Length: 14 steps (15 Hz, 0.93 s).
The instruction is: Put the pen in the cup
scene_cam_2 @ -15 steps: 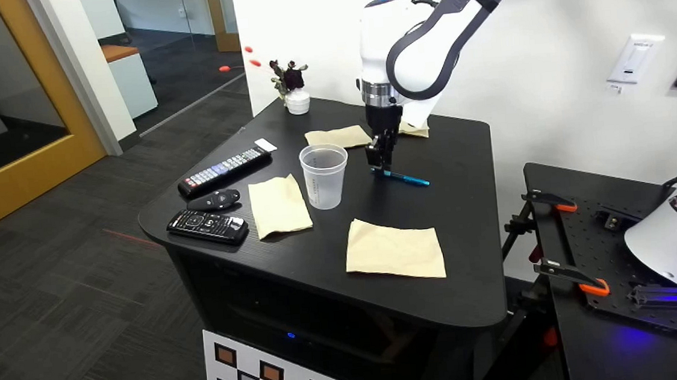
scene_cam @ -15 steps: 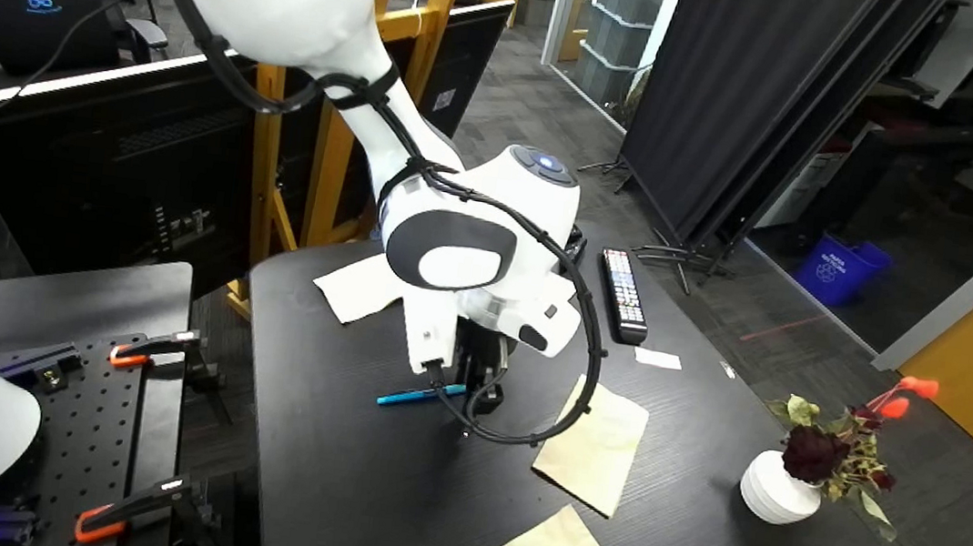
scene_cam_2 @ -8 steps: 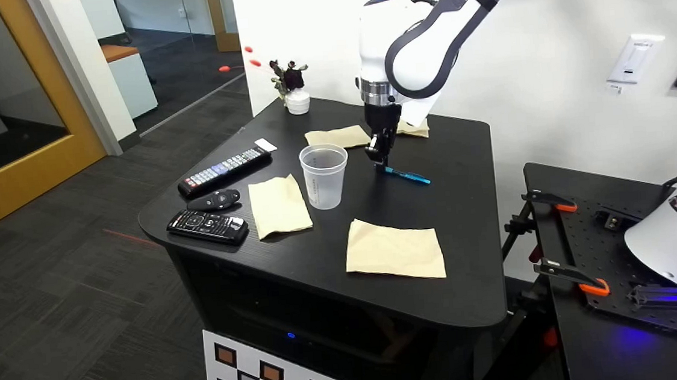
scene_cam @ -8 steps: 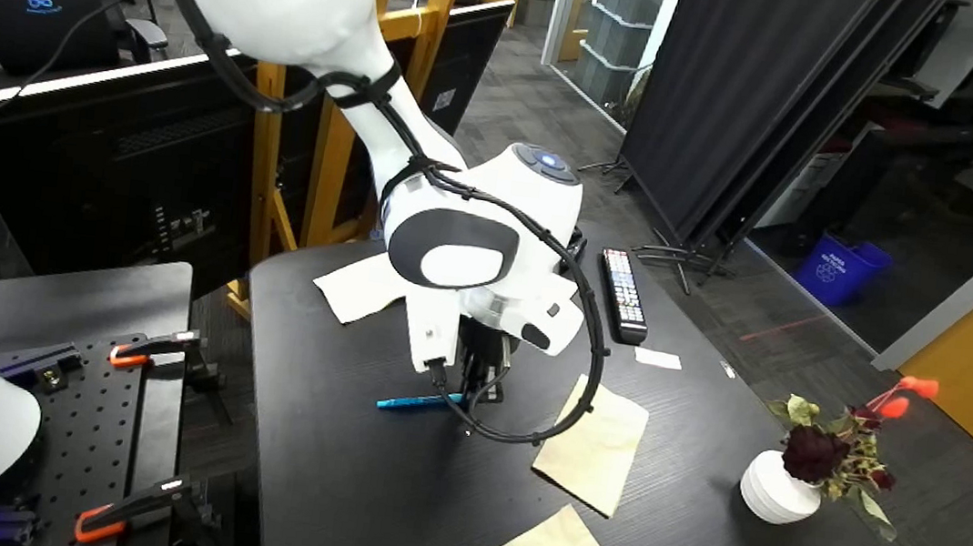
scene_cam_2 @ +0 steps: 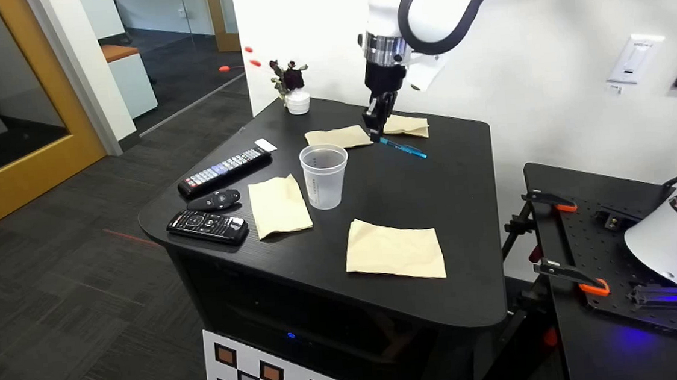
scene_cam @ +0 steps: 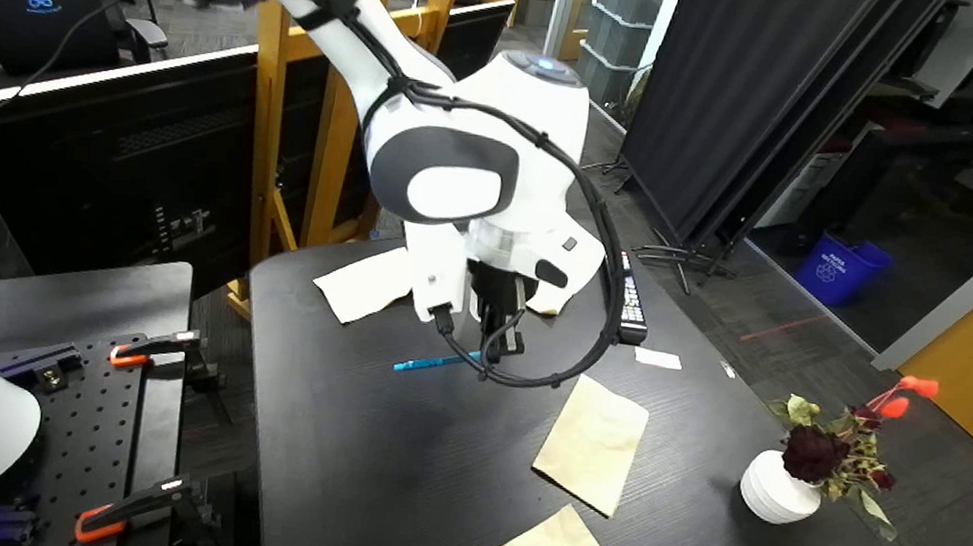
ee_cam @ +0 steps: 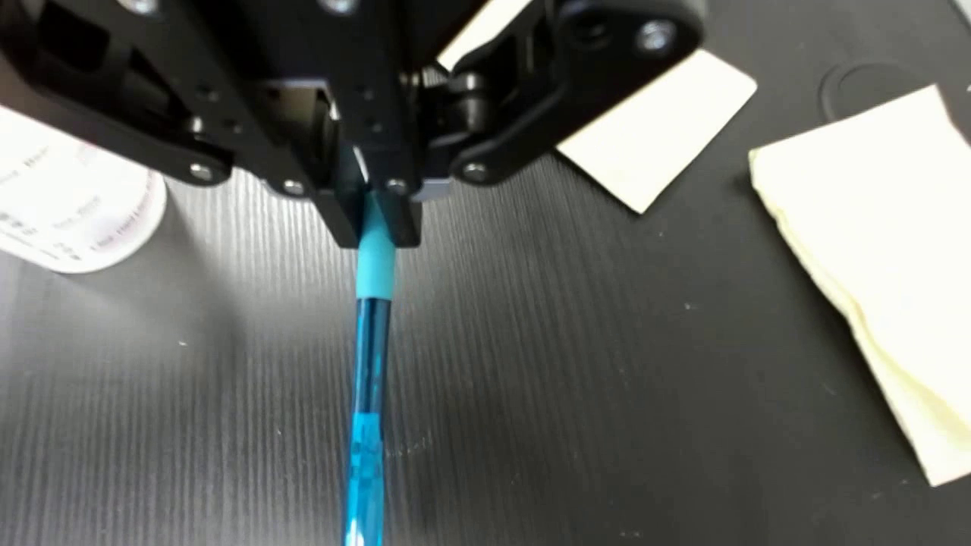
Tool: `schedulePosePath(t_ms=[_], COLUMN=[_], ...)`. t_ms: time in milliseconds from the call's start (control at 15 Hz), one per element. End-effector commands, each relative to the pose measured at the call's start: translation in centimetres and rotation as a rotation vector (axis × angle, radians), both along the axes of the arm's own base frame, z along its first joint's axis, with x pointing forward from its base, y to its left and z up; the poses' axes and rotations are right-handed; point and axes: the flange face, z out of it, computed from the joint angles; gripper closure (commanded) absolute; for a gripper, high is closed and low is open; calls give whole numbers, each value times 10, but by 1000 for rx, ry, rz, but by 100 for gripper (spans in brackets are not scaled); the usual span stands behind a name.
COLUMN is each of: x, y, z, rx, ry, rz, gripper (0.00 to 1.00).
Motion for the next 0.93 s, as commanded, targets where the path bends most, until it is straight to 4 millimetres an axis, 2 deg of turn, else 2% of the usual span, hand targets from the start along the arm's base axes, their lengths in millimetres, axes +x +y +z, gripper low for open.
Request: schedulePosePath(t_ms=[0, 400, 467, 600, 867], x=[-17, -21, -8, -12, -16], y=[13, 40, 33, 38, 39], z=[64, 144, 126, 142, 141], rx=[-6, -64, -44, -55, -54], ry=[-58, -195, -184, -209, -204], rz=[56, 136, 108, 126, 127], gripper=[97, 97, 88, 88, 88])
